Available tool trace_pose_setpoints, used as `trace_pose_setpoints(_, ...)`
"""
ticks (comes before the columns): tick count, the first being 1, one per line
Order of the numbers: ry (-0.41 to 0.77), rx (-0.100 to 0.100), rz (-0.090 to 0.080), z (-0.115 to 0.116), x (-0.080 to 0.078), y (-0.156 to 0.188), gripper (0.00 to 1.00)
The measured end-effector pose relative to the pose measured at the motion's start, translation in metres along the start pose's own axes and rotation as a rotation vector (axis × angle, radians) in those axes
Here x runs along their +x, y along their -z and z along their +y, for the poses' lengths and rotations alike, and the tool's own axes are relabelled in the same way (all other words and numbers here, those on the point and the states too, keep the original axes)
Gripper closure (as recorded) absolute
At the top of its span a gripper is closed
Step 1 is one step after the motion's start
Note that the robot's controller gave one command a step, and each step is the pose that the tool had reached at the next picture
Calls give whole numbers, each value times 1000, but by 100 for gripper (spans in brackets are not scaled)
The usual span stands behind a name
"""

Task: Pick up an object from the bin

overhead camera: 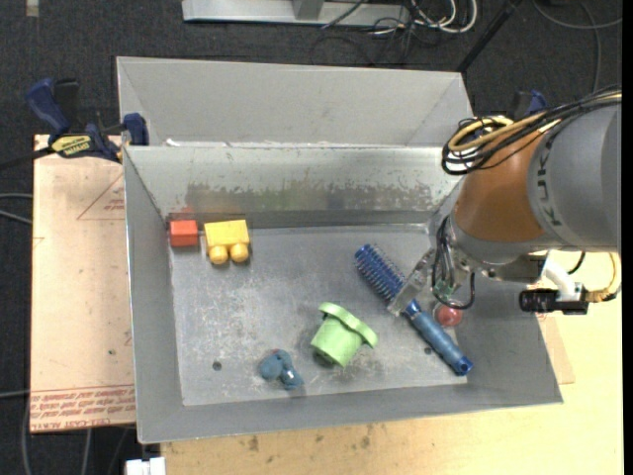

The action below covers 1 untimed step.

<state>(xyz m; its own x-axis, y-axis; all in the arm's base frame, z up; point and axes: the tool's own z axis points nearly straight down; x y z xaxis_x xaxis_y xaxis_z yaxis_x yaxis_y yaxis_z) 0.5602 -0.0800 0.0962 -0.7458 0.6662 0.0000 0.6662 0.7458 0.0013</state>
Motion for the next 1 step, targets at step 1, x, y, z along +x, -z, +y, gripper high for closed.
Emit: trace_pose_setpoints(1, 30, -4, -8, -5, 26, 204, 100)
